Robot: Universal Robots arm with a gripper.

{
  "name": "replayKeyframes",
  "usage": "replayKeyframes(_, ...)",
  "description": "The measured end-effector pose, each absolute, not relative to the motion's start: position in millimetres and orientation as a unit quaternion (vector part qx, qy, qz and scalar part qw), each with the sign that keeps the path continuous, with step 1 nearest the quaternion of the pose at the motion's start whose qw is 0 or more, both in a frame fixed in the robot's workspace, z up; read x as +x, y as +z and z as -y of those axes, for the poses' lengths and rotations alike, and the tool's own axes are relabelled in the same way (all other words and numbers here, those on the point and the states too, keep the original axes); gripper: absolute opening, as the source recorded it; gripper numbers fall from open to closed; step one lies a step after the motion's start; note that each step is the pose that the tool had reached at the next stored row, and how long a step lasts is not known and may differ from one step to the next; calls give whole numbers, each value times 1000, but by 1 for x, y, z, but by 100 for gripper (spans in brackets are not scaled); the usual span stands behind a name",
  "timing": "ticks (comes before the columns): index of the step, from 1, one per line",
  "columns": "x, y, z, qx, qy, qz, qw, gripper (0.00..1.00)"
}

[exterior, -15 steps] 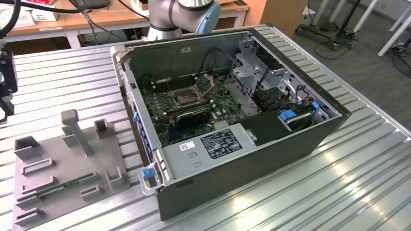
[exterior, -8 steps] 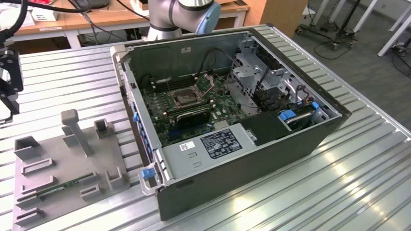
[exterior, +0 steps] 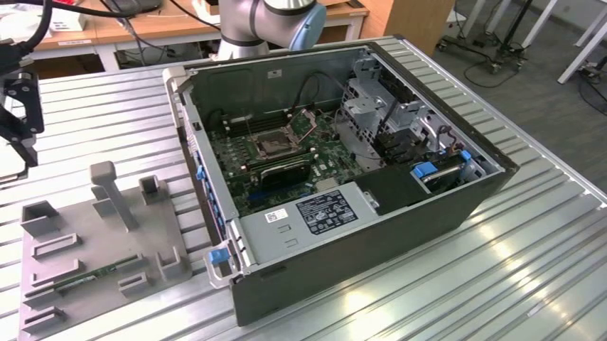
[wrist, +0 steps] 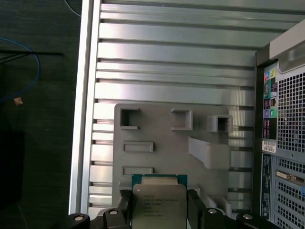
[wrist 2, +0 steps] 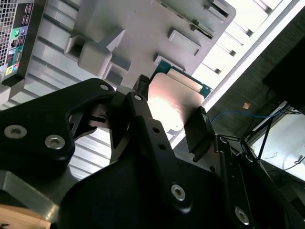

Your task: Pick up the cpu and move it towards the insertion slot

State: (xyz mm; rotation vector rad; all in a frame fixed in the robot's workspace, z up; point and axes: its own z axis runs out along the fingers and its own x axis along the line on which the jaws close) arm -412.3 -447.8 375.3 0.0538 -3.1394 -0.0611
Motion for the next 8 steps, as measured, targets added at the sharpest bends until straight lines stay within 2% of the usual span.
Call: replayKeyframes(8, -405, 375, 448, 17, -20, 1000, 1, 55)
